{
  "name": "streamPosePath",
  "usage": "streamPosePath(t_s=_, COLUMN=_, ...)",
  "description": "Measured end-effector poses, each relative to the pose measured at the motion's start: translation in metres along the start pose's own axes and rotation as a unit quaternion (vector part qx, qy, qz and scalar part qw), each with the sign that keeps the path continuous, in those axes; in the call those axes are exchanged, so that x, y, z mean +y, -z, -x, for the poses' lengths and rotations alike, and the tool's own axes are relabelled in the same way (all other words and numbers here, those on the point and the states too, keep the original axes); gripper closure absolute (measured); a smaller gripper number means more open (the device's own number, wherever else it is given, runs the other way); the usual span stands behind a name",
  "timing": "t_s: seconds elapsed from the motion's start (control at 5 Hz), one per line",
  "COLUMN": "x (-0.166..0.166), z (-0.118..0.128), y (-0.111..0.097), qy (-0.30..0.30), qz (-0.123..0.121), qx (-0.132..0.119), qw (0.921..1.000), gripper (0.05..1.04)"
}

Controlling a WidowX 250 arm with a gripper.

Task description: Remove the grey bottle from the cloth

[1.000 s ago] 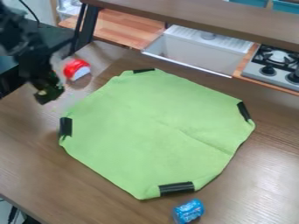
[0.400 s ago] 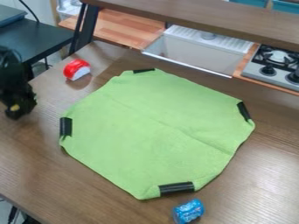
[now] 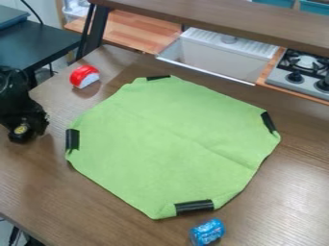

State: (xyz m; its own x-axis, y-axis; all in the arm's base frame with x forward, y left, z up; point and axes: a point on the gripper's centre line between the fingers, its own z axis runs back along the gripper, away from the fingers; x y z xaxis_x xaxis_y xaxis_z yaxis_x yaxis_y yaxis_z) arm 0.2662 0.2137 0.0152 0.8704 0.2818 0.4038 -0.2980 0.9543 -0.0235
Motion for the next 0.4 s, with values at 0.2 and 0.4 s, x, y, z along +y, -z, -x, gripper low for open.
streamPosePath(t_s=0.2, x=-0.013, z=-0.011, y=-0.007, qy=0.014, qz=0.014, qx=-0.001, qw=0.9998, gripper=0.083)
streamPosePath(t_s=0.4, x=-0.02, z=-0.04, y=-0.04, qy=0.03, qz=0.018, qx=-0.042, qw=0.9985, gripper=0.083)
